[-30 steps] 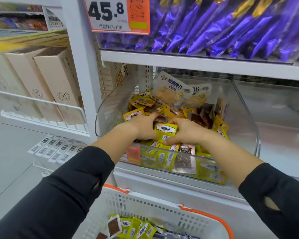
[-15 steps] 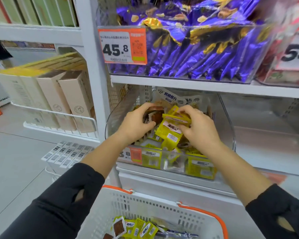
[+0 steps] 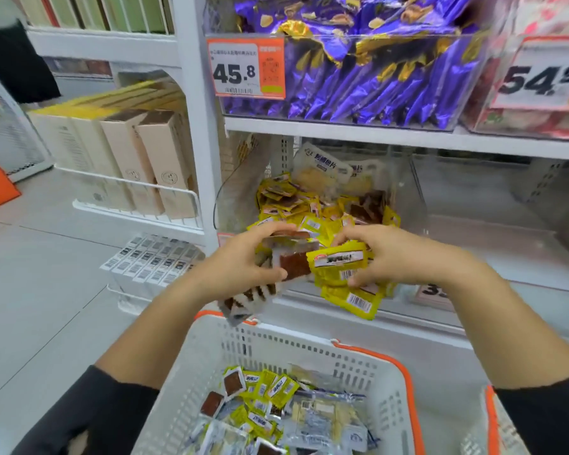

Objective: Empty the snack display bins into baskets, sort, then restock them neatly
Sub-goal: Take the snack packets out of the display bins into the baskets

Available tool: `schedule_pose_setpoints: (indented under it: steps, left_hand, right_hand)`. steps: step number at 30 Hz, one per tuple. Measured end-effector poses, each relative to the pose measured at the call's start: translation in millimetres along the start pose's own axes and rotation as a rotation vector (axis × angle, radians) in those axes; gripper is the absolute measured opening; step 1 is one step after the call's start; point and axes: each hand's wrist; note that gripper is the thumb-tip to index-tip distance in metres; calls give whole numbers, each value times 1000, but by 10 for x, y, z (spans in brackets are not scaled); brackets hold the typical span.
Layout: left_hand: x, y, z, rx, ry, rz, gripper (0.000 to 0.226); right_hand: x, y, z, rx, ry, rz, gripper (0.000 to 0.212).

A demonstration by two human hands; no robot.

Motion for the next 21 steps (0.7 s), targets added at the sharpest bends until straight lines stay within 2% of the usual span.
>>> schedule_pose_setpoints:
  steps: [2, 4, 6, 8, 10, 12, 14, 17, 19, 21]
  left_hand:
    - [123, -26, -80, 222, 182, 158, 77]
    - [142, -26, -126, 420, 330, 174, 86]
    - [43, 46, -128, 457, 367, 123, 78]
    - [-111, 177, -79, 289, 320, 98, 61]
    - [-211, 282, 15, 52, 238, 8, 49]
    - [-244, 328, 161, -94, 183, 27, 44]
    - [-186, 327, 363, -136, 194, 100, 50]
    - [35, 280, 739, -88, 248, 221, 61]
    - [196, 220, 986, -49, 262, 300, 67]
    - [330, 154, 1214, -31, 261, 306, 77]
  right_hand:
    - [-24, -104, -6, 207, 22, 72, 79]
    - [-34, -103, -55, 337, 28, 130, 80]
    - [-67, -36, -47, 199, 53, 280, 61]
    - [-110, 40, 13, -107, 59, 478, 34]
    - [-197, 79, 107, -372, 17, 564, 21]
    - [-298, 62, 237, -453, -76, 549, 22]
    - [-332, 39, 370, -345, -171, 415, 36]
    - [-345, -38, 599, -87, -255, 142, 63]
    - [-333, -43, 732, -21, -251, 109, 76]
    - [-294, -17, 848, 68, -226, 198, 93]
Point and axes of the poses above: each hand's wrist, its own z-axis towards the middle knuckle, its own y-axis out of the back of the hand, x = y × z, and after that the axes turned 9 degrees about -z, right-handed
